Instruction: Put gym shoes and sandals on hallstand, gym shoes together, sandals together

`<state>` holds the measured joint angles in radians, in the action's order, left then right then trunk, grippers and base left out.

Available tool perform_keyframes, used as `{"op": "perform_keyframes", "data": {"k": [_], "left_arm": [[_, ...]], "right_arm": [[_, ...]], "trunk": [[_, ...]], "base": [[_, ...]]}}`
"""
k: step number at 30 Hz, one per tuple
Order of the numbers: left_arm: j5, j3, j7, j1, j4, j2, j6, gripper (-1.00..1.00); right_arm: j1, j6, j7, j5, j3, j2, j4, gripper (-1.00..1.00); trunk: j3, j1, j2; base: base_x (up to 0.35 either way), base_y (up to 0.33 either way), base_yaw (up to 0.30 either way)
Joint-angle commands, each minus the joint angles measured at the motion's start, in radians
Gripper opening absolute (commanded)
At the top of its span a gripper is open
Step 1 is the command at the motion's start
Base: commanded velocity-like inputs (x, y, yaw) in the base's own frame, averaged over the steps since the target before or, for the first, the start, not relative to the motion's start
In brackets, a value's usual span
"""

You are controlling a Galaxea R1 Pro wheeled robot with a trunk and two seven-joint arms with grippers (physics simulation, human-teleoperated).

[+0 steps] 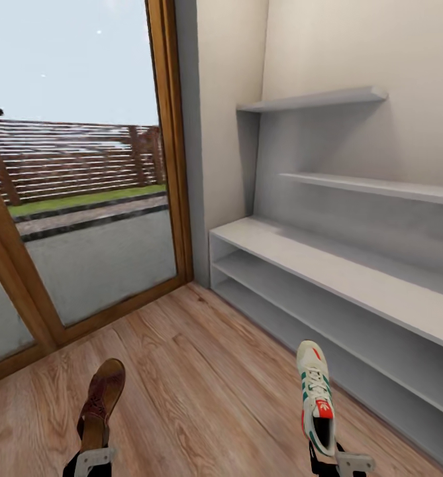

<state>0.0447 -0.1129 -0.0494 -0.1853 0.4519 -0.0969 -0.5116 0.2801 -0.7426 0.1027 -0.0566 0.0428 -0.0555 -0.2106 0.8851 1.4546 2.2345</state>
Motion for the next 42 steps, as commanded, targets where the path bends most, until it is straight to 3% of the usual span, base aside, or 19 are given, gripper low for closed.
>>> {"op": "perform_keyframes", "data": {"k": [1,10,20,34,42], "left_arm": [[0.001,-0.002,-0.004,-0.001,-0.001,0.0,-0.002,-1.0],[0.002,-0.002,-0.004,0.0,-0.001,0.0,-0.002,-1.0],[0.001,-0.002,-0.004,0.0,-0.001,0.0,-0.002,-1.0],[0.001,-0.002,-0.004,0.0,-0.001,0.0,-0.002,-1.0],[0.001,-0.002,-0.004,0.0,-0.001,0.0,-0.001,-1.0]], "right_arm": [[0.001,-0.003,0.003,-0.006,0.004,0.0,0.0,-1.0],[0.001,-0.015,0.004,-0.006,0.005,-0.001,0.011,-1.0],[0.001,-0.111,0.003,-0.003,0.005,0.0,0.072,-1.0],[0.001,-0.118,0.003,-0.003,0.005,0.002,0.074,-1.0],[0.001,-0.118,0.003,-0.003,0.005,0.001,0.074,-1.0]], "trunk": [[0.001,0.0,0.0],[-0.007,0.0,0.0],[-0.019,0.0,0.0],[-0.02,0.0,0.0],[-0.024,0.0,0.0]], "base": [[0.23,0.259,0.0],[0.201,0.262,0.0],[0.178,0.271,0.0],[0.177,0.275,-0.004],[0.208,0.261,-0.215]]}}
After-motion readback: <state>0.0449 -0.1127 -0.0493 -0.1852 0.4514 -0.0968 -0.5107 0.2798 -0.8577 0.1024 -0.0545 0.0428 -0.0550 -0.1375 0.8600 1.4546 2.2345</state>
